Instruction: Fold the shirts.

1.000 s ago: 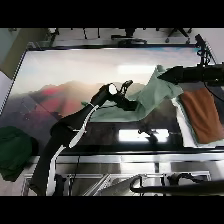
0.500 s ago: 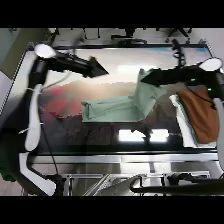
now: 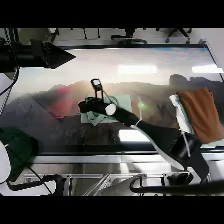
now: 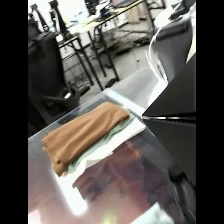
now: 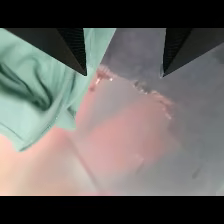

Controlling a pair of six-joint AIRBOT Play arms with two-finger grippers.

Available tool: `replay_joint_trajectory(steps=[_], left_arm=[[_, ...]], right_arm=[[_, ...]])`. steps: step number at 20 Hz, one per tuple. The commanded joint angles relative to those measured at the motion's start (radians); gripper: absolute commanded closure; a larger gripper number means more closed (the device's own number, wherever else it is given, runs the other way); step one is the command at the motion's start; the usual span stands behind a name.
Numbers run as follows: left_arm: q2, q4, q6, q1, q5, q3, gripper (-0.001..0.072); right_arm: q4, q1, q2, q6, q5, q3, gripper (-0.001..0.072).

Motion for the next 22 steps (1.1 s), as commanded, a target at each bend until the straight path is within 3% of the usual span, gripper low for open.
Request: replay_joint_trajectory(steps=[1, 3, 5, 6, 11, 12, 13, 14, 17, 22], left_arm=[[0.070, -0.010, 0.045, -0.006, -0.002, -0.103, 0.0692], [0.071, -0.011, 0.048, -0.005, -0.002, -0.111, 0.0692], [0.072, -0.023, 0.048, -0.005, -0.009, -0.110, 0.0692], [0.072, -0.025, 0.048, -0.005, -0.011, -0.109, 0.0692], [0.071, -0.025, 0.051, -0.005, -0.051, -0.109, 0.0692], [0.071, -0.025, 0.051, -0.005, -0.056, -0.109, 0.0692], [0.071, -0.025, 0.051, -0.005, -0.061, -0.109, 0.0692], [0.071, -0.025, 0.051, -0.005, -0.065, -0.109, 0.0692], [0.071, -0.025, 0.052, -0.006, -0.058, -0.109, 0.0692], [0.071, -0.025, 0.063, -0.006, -0.061, -0.109, 0.0692]], right_arm=[[-0.008, 0.033, -0.027, -0.064, -0.064, 0.005, 0.0222], [-0.008, -0.036, 0.028, -0.064, 0.086, 0.005, 0.0227], [-0.025, -0.127, 0.101, -0.063, 0.272, 0.005, 0.0356], [-0.056, -0.181, 0.141, -0.061, 0.368, 0.005, 0.0359], [-0.364, -0.571, 0.304, 0.298, 0.833, 0.005, 0.0348], [-0.423, -0.651, 0.309, 0.341, 0.909, 0.005, 0.0322], [-0.449, -0.715, 0.303, 0.358, 0.968, 0.000, 0.0219], [-0.450, -0.769, 0.290, 0.360, 1.019, -0.012, 0.0170], [-0.441, -0.808, 0.217, 0.331, 1.092, -0.037, 0.0171], [-0.325, -0.735, 0.072, 0.265, 1.063, -0.039, 0.0174]])
